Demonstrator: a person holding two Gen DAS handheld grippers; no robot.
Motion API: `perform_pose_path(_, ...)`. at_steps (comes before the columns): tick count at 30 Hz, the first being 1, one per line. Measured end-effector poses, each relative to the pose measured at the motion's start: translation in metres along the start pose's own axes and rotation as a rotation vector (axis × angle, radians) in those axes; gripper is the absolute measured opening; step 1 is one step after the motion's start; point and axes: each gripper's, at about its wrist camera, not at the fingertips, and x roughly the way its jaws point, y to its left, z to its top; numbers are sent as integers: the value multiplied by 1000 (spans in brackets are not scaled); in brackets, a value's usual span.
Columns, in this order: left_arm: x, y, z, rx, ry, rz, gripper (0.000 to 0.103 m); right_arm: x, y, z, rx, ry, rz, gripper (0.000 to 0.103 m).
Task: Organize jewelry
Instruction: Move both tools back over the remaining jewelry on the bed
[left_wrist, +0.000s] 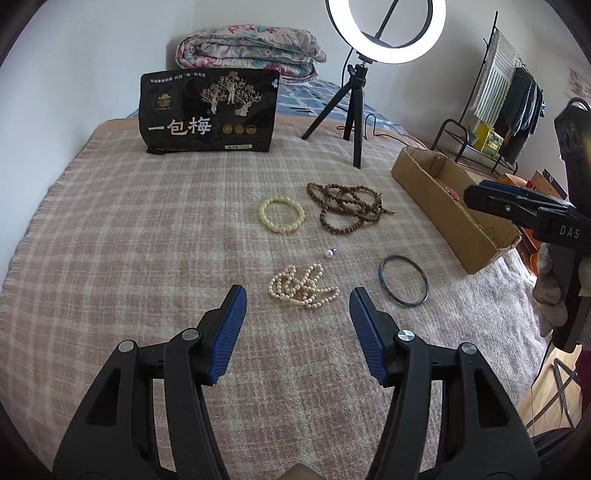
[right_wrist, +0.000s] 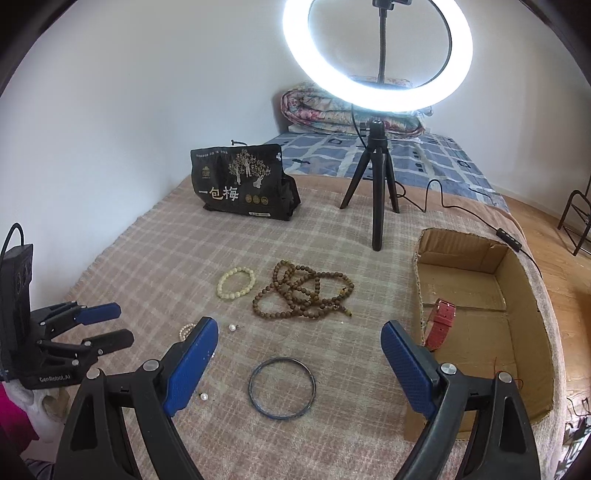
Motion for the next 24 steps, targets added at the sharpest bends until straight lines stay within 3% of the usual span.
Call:
perform_pose_path(7,20,-5,-4,11,32,-16,60,40,7,7,-21,67,11,91)
perform_pose_path(15,36,0,-1,-6,50,-38,60,99,3,13,43,180,28,92)
perform_pose_path(24,51,3,-1,-15,66,-50,60,141,3,15,40,246,-16,92)
